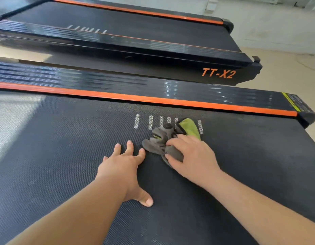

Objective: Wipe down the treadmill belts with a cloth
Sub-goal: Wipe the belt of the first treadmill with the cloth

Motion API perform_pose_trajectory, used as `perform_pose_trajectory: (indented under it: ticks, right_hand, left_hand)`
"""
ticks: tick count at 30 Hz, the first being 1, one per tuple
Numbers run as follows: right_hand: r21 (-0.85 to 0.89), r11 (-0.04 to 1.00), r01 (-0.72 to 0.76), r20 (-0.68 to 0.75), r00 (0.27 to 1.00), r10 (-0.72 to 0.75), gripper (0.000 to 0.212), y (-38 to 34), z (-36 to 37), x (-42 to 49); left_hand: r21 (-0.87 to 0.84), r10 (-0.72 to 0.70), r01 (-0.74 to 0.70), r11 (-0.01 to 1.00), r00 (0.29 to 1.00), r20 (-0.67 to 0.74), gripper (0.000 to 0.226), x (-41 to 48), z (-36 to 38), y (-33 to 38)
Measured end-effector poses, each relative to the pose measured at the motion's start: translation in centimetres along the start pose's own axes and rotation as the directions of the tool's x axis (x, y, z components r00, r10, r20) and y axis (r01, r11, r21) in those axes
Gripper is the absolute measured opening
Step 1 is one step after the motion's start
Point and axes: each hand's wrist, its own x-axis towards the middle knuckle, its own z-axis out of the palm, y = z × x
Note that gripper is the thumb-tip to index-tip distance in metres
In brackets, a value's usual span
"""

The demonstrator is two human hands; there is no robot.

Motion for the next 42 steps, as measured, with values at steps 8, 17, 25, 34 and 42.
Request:
perform_pose_trajectory:
  ticks: [8,17,25,34,42]
  right_hand:
    - [-0.225,0.704,-0.674,0.125,0.696,0.707,0.053,11.1,-3.6,5.8]
    - [-0.004,0.984,-0.176,0.428,0.889,0.161,0.059,1.3,-4.5,2.9]
    - [-0.073,0.768,-0.636,0.269,0.729,0.629,0.069,12.3,-5.4,5.4]
    - [-0.1,0.99,-0.095,0.217,0.969,0.115,0.044,-0.8,-4.5,-0.1]
    - [0.037,0.845,-0.533,0.19,0.834,0.518,0.044,8.9,-4.7,3.2]
  left_hand:
    - [-0.007,0.005,-0.005,1.0,1.0,0.0,0.149,-0.2,-0.2,0.1]
    - [0.002,0.004,-0.004,1.0,1.0,-0.017,0.149,-0.2,-0.1,0.0]
    - [0.003,0.008,-0.008,1.0,1.0,-0.018,0.148,-0.2,-0.1,0.0]
    - [0.011,0.007,-0.007,1.0,1.0,-0.03,0.148,-0.5,-0.2,0.1]
    - [0.021,0.001,0.0,1.0,1.0,-0.015,0.146,-0.7,-0.3,0.2]
